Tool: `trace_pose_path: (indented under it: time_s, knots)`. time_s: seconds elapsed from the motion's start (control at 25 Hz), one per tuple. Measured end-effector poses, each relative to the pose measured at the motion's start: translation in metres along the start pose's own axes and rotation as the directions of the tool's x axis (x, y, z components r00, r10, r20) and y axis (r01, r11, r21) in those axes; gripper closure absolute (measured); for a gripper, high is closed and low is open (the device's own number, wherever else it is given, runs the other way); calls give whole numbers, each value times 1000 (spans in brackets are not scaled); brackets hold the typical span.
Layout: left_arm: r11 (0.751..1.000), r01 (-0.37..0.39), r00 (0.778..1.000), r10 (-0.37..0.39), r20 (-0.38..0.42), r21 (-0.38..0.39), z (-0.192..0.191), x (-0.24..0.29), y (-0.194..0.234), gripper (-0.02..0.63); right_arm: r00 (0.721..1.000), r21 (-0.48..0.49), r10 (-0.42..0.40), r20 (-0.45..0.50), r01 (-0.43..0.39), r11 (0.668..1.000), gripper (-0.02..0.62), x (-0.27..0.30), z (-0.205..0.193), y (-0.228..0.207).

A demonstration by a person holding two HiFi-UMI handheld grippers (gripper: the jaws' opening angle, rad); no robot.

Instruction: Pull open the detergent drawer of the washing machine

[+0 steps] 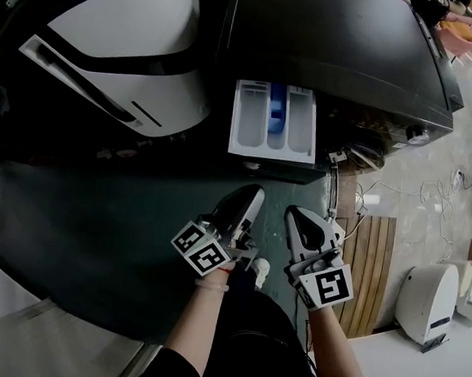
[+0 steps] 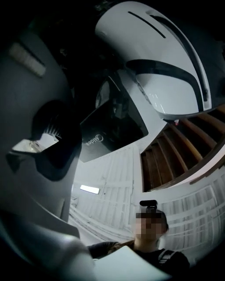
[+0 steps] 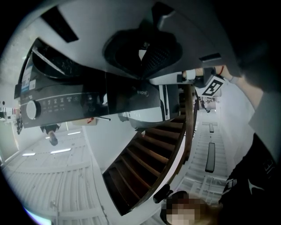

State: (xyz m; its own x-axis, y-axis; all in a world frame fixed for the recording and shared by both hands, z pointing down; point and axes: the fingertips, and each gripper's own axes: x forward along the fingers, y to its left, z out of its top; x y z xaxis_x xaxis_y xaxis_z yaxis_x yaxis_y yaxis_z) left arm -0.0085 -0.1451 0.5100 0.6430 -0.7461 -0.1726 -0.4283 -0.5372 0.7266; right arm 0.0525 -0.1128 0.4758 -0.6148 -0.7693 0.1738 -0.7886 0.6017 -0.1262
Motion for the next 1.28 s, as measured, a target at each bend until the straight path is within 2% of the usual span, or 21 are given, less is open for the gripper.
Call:
trace_pose_path:
  time_s: [0.12,0.24,0.44,0.8,1.0,1.28]
  knots:
    - [991,-27,998,34,-54,129,10,0,-10,597,1000,-20,8,7,-8,1000,583,-1,13,0]
    - [969,-39,994,63,-94,246,21,0,-20,597,1000,-31,2,23,-2,1000,584,-2,28,-2]
    - [928,-67,986,117,-117,366,38,-2,-31,597,1000,-86,18,21,-17,996,583,-9,38,-2]
    - [848,-141,970,222,-102,510,71,-16,-51,597,999,-125,25,24,-22,992,584,-19,63,2]
    - [827,-145,965,238,-106,543,83,-24,-67,597,999,-91,33,27,-31,995,584,-28,84,8]
    - [802,-128,966,233,-108,583,100,-31,-94,597,998,-135,38,57,-30,990,584,-38,102,11]
